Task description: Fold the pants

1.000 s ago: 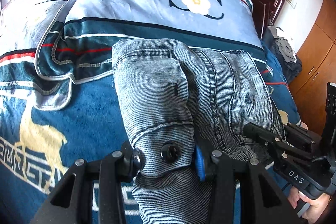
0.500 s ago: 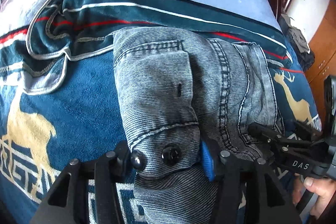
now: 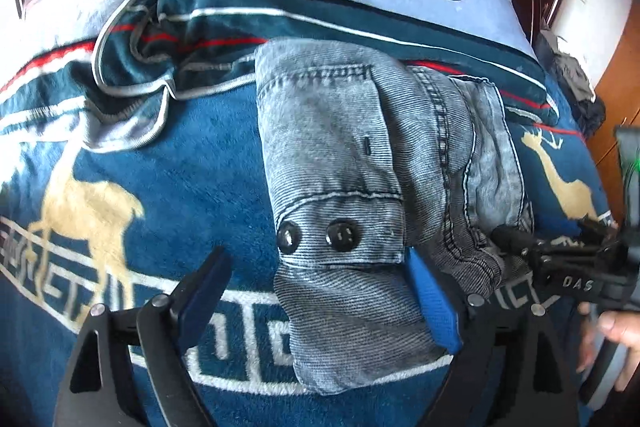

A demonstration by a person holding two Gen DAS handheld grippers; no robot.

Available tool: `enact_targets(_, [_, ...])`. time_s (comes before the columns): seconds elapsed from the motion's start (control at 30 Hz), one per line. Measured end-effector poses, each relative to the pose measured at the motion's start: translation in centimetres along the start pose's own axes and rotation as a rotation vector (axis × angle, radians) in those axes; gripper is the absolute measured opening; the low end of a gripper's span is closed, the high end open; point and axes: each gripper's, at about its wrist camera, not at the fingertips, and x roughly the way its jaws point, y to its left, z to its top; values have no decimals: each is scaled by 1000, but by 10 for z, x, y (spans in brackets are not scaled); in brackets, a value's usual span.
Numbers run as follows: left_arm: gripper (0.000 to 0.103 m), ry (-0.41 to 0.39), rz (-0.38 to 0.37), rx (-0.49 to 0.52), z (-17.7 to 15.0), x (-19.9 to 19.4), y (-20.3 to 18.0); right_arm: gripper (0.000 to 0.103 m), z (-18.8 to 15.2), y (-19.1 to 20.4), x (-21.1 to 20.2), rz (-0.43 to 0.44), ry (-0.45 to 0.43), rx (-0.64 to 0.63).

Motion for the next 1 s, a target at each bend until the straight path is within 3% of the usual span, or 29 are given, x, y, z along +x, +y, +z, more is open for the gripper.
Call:
enact_targets(0.2, [89,-41,38,25,1,-38,0,86,-9,9,-49,16,-106,-42])
enact_targets(0.33, [91,-55,10,-8,-14,-61,-1,87,-32,16,-80,53,-147,-44])
enact_targets(0.7, [94,-66,24,-50,-52,-103,-7,87,-85,37,-116,86,-142,-68])
enact_targets(1.0, [97,-70,24,-69,-77,-130,-12,87,-126,32,-137,121,-150,42])
